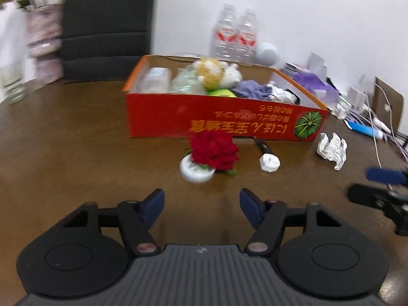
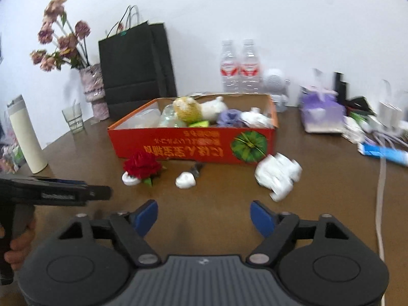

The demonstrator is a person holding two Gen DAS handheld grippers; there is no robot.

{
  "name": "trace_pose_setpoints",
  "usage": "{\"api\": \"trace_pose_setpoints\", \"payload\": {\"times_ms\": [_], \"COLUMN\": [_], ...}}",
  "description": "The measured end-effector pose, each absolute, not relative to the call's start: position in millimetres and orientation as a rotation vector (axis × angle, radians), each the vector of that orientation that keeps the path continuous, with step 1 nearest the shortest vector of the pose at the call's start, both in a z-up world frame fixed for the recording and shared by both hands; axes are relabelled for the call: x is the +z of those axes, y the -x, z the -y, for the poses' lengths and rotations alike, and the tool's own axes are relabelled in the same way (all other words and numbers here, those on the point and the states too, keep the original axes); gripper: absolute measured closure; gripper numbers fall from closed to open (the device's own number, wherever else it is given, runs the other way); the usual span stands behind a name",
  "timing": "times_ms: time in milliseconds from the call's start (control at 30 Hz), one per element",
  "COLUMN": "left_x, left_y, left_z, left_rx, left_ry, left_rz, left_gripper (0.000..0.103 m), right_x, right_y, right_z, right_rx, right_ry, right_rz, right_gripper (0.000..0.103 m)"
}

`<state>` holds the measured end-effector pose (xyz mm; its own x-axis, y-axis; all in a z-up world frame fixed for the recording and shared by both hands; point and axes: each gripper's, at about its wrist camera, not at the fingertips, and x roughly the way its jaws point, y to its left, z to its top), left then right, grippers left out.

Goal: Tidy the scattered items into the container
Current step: 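Grasp the red rose base with the left tool while the right tool grasps the white cap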

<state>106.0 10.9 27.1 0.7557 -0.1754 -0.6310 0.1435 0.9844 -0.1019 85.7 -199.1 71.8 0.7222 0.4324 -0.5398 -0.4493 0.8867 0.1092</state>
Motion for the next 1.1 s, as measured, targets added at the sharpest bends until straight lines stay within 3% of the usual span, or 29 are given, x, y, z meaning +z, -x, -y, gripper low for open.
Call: {"api": "trace_pose_setpoints", "payload": {"times_ms": [133,233,300,433,500,633,700,800,1100], "left_x": [17.8,12.7,9.7,7.2,6.3,5.4,5.3,5.4,16.5], "left_y": [-130.5,-140.3,-144.6,-144.6,-146.6,-153.7,-155.6,-154.8,-106.9], "left_z": [-8.0,-13.2,-14.7,-13.3,-11.7,-7.3,-5.1,-8.1,-13.7], "left_rx": [-0.175,-0.185,-0.177,-0.182,-0.185,-0.179,-0.165,-0.153,-0.117], "left_ry": [-0.001,0.035,0.036,0.007,0.005,-0.009,-0.022,-0.001,0.003], "left_rz": [-0.671,-0.676,-0.679,-0.661,-0.656,-0.656,-0.653,-0.650,-0.608], "left_gripper": [0.030,0.043,0.057,0.058,0.048,0.044,0.061,0.063,0.063], "right_x": [61.6,52.5,48.2,41.0,36.8,34.1,33.6,29.6,37.1], "right_y": [-129.8,-148.1,-154.6,-153.9,-153.9,-158.2,-160.3,-162.6,-142.3], "right_z": [168.0,145.3,134.1,120.6,118.1,117.4,118.4,116.9,117.8], "right_rx": [0.568,0.562,0.561,0.550,0.544,0.510,0.515,0.521,0.555], "right_ry": [0.058,0.098,0.115,0.170,0.181,0.188,0.177,0.177,0.156], "right_rz": [-0.625,-0.640,-0.636,-0.610,-0.612,-0.628,-0.631,-0.644,-0.625], "right_gripper": [0.045,0.050,0.053,0.053,0.055,0.067,0.069,0.076,0.077]}}
